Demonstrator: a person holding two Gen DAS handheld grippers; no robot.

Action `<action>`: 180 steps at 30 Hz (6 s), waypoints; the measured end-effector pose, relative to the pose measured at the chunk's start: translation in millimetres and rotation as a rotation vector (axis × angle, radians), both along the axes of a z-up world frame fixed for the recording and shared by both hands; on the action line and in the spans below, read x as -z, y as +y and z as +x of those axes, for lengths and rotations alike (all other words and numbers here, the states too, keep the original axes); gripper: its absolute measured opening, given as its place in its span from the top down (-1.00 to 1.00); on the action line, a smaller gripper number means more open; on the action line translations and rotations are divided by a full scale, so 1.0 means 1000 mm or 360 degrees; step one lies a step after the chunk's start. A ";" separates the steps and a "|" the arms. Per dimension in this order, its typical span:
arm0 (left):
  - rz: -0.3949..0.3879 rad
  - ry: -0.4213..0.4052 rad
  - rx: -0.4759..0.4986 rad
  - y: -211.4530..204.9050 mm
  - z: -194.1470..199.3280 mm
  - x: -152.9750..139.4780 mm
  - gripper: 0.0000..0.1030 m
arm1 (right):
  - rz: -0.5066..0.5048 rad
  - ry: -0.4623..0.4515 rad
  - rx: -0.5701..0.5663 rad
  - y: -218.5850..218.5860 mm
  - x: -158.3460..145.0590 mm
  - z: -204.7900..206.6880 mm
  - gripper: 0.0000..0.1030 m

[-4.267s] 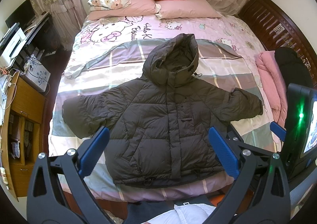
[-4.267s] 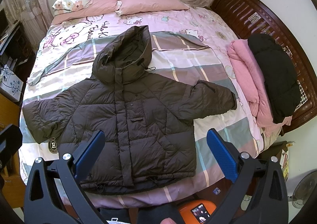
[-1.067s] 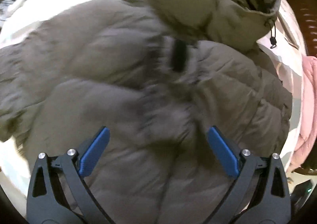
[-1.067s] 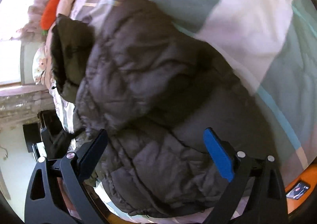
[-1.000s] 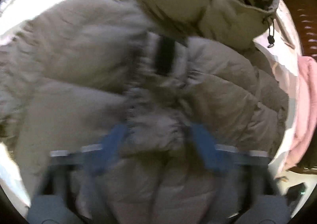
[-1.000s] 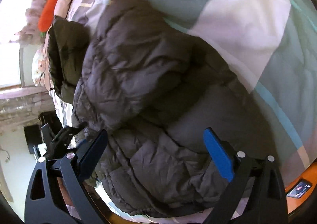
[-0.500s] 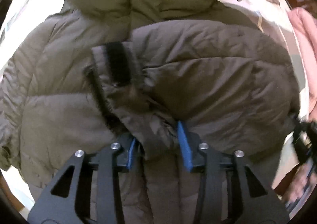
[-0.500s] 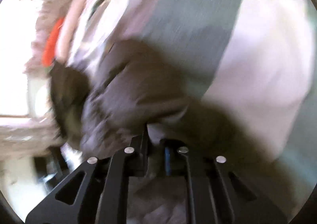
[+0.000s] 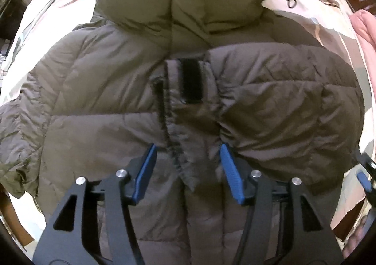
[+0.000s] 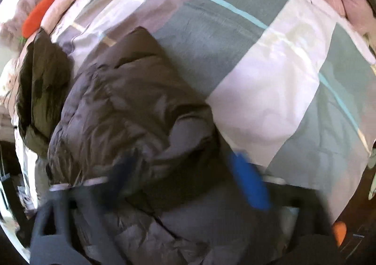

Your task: Fold large clothes

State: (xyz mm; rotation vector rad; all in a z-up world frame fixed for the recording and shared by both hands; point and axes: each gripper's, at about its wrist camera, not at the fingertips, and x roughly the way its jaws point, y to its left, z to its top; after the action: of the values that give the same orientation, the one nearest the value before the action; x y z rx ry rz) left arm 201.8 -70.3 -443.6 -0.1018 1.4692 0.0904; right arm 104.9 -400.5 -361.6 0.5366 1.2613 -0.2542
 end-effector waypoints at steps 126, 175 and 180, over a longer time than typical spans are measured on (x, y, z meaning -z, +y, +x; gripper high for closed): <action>-0.0940 -0.0086 -0.0597 0.175 -0.210 -0.054 -0.69 | -0.0216 0.0153 0.0036 0.126 0.042 -0.028 -0.66; -0.0388 -0.0368 -0.0628 0.213 -0.076 -0.090 -0.81 | 0.0193 -0.0361 -0.0336 0.184 -0.028 0.119 -0.39; -0.0366 -0.0294 -0.0541 0.198 -0.072 -0.071 -0.82 | 0.0244 -0.0207 -0.0254 0.158 0.013 0.091 -0.54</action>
State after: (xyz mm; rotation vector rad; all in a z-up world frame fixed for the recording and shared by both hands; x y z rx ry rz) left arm 129.5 128.0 -372.4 -0.5342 1.2619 0.1825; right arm 196.2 -242.4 -374.9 0.5708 1.1957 0.0117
